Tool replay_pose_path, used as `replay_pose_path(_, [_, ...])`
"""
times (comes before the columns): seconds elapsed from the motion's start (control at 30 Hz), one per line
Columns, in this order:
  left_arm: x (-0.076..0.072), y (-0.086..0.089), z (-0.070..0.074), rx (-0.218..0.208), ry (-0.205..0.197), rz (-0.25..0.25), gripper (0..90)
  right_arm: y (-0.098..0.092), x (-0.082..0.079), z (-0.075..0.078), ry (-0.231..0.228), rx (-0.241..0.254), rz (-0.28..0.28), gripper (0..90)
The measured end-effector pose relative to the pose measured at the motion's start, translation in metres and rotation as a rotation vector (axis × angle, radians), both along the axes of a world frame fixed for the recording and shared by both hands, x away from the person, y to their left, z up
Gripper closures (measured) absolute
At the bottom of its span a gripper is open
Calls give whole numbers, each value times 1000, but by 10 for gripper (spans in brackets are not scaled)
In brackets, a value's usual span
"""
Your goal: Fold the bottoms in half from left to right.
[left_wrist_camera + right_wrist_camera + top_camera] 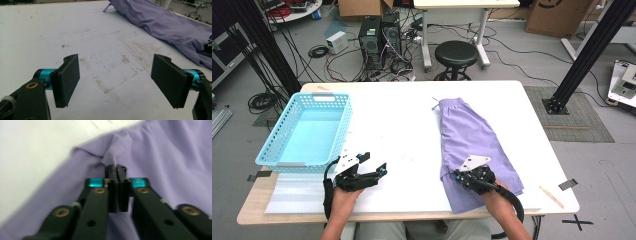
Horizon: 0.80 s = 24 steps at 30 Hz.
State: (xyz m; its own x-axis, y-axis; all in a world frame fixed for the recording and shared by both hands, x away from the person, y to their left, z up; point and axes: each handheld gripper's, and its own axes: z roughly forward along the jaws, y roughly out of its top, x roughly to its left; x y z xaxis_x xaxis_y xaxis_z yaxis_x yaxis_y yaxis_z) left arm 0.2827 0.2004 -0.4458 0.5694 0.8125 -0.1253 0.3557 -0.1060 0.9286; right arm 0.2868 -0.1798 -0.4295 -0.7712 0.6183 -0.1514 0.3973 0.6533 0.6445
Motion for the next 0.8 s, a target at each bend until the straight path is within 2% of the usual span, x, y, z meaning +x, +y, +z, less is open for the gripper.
replay_pose_path(0.03, [0, 0, 0, 0, 0, 0, 233, 0, 0, 0, 0, 0, 0, 897])
replay_pose_path(0.07, [0, 0, 0, -1, 0, 1, 233, 9, 1, 4, 20, 36, 15, 897])
replay_pose_path(0.1, [0, 0, 0, -2, 1, 2, 233, 9, 1, 4, 20, 36, 15, 897])
replay_pose_path(0.17, [0, 0, 0, 0, 1, 0, 233, 25, 4, 6, 42, 56, 35, 893])
replay_pose_path(0.2, [0, 0, 0, 1, -1, 0, 233, 30, 5, 6, 50, 62, 39, 868])
replay_pose_path(0.23, [0, 0, 0, 1, -1, 0, 232, 35, 6, 6, 77, 85, 42, 827])
replay_pose_path(0.27, [0, 0, 0, -2, 1, 0, 232, 35, 6, 6, 77, 85, 42, 827])
replay_pose_path(0.3, [0, 1, 0, -4, 0, 2, 232, 38, 6, 6, 93, 104, 51, 771])
replay_pose_path(0.33, [0, 2, 0, -5, -1, 4, 233, 40, 4, 9, 70, 109, 40, 733])
replay_pose_path(0.4, [-1, 2, 0, -3, 0, 2, 233, 32, 4, 14, 41, 129, 14, 732])
replay_pose_path(0.43, [-1, 2, 0, -3, 0, 4, 233, 32, 4, 14, 41, 129, 14, 732])
replay_pose_path(0.47, [-1, 2, 0, -3, 1, 4, 233, 20, 4, 18, 14, 128, -26, 733])
replay_pose_path(0.5, [-1, 3, 0, -3, 0, 5, 233, 20, 4, 18, 14, 128, -26, 733])
replay_pose_path(0.63, [-1, 3, 1, -6, -3, 6, 233, -10, 2, 22, -20, 138, -95, 733])
replay_pose_path(0.67, [-1, 2, 1, -8, -4, 7, 232, -15, 0, 21, -30, 137, -108, 733])
replay_pose_path(0.7, [-1, 2, 1, -7, -3, 6, 233, -33, -2, 17, -61, 121, -144, 734])
replay_pose_path(0.8, [0, 1, 1, -4, -2, 6, 233, -46, -3, 12, -60, 111, -175, 752])
